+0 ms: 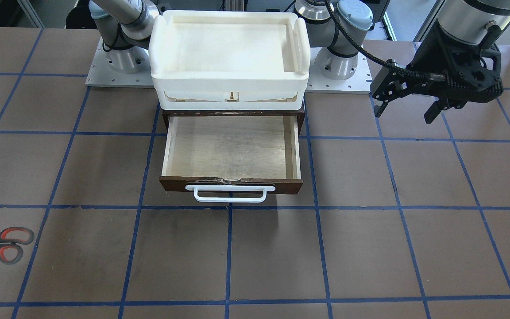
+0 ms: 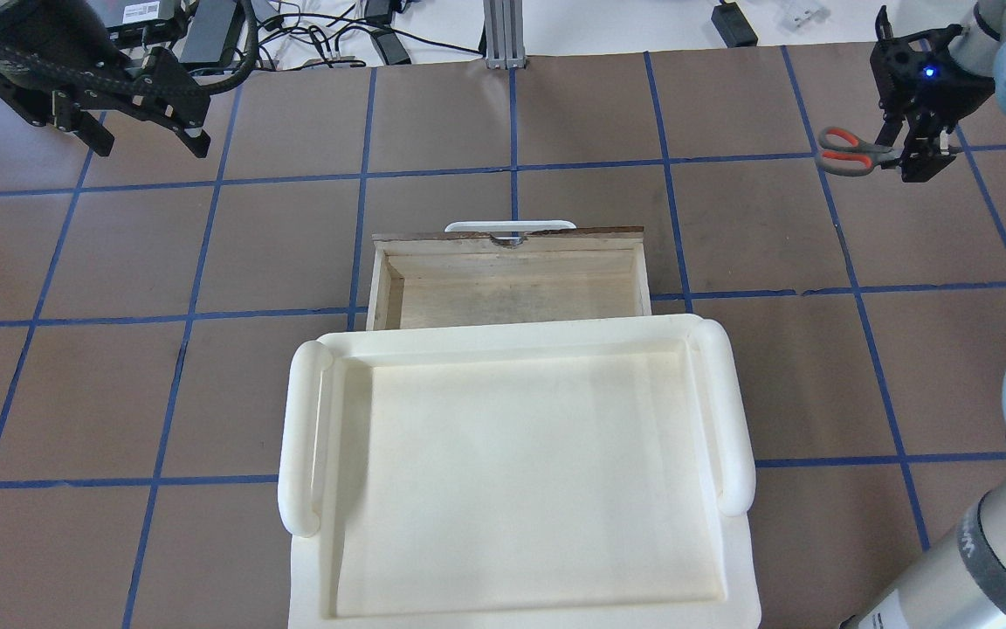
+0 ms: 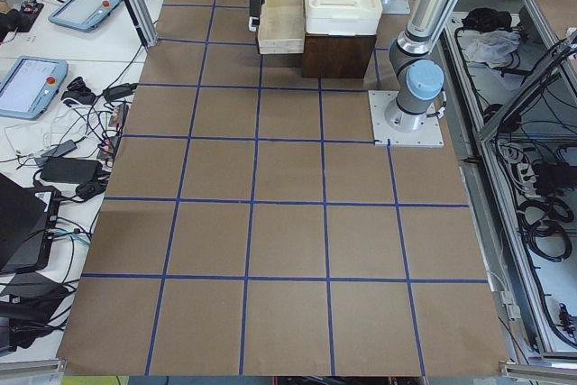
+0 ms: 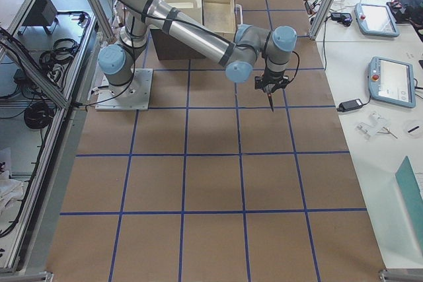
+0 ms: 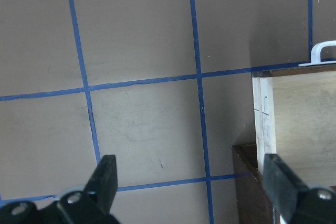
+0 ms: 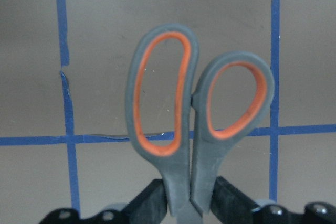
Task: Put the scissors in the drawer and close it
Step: 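Carry the scissors with the right gripper over the open drawer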
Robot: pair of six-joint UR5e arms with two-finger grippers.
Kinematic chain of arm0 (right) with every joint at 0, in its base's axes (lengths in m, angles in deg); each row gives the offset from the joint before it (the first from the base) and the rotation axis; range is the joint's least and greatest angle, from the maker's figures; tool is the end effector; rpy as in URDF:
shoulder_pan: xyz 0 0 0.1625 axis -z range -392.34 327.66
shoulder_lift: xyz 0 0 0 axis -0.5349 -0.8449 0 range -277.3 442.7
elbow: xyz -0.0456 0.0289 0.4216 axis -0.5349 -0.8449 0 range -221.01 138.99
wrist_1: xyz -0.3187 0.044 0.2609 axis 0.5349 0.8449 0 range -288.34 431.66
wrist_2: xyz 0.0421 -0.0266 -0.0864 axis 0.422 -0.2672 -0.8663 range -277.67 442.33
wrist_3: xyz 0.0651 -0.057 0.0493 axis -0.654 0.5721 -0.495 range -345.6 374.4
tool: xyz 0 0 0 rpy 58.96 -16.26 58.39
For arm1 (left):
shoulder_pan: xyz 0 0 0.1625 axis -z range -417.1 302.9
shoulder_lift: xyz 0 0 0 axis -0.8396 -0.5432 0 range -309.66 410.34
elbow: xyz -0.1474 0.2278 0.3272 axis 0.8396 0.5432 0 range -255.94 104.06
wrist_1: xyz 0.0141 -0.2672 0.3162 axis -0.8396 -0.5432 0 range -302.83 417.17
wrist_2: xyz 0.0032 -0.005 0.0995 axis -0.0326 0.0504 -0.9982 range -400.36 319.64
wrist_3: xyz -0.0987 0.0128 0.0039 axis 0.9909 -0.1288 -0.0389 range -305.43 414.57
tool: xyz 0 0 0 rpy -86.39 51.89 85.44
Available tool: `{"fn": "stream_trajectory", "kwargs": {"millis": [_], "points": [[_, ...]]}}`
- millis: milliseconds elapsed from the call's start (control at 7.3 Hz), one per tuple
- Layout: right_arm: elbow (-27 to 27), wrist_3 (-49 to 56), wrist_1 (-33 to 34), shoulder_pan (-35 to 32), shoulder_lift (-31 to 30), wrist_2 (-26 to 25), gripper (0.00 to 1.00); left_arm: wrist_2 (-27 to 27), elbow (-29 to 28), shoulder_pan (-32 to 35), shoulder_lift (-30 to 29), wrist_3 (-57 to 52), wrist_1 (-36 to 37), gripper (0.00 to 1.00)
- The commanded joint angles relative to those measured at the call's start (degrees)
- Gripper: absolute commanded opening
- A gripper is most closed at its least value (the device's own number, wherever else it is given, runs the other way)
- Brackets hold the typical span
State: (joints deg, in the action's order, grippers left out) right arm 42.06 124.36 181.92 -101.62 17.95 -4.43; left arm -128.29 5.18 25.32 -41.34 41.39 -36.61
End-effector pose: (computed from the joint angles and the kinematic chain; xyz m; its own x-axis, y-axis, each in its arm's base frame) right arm -0.1024 -0.6633 0.3278 -0.0133 -0.9986 0.0513 -0.9991 0.0112 -0.0416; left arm -0.0688 -0.5206 0.5433 -0.9948 0.0993 0.0214 0.0977 0.9930 -0.0664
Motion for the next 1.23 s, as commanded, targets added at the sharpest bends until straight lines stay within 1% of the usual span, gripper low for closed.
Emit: {"fn": "stream_trajectory", "kwargs": {"millis": [0, 137, 274, 411, 548, 685, 821, 1095], "points": [[0.34, -5.78, -5.11, -6.18, -5.1, -1.74, 0.0, -0.05, 0.0, 0.03, 0.18, 0.0, -0.09, 1.0], [0.34, -6.07, -6.45, -10.3, -6.17, -2.01, 0.0, -0.13, 0.0, 0.03, 0.36, 0.0, -0.35, 1.0], [0.43, -6.77, -7.59, -15.13, -7.05, -3.76, 0.0, -0.13, -0.08, 0.03, 0.62, 0.17, -1.75, 1.0], [0.43, -11.3, -9.08, -19.36, -8.54, -4.82, 0.0, -0.13, -0.09, 0.11, 0.8, 0.26, -1.85, 1.0], [0.43, -17.18, -10.49, -23.57, -9.68, -4.83, 0.0, 0.04, -0.09, 0.03, 0.71, 2.79, -1.85, 1.0], [0.43, -20.72, -10.76, -27.97, -9.61, -4.83, 0.0, 0.22, -0.09, 0.29, 0.45, 7.08, -1.76, 1.0], [0.43, -23.54, -10.77, -31.14, -9.34, -4.74, 0.0, 0.22, -0.17, 0.55, 0.1, 8.34, -1.59, 1.0], [0.52, -27.76, -11.03, -35.02, -9.26, -3.96, 0.0, -0.39, -0.09, 0.9, 0.01, 8.61, -1.5, 1.0]]}}
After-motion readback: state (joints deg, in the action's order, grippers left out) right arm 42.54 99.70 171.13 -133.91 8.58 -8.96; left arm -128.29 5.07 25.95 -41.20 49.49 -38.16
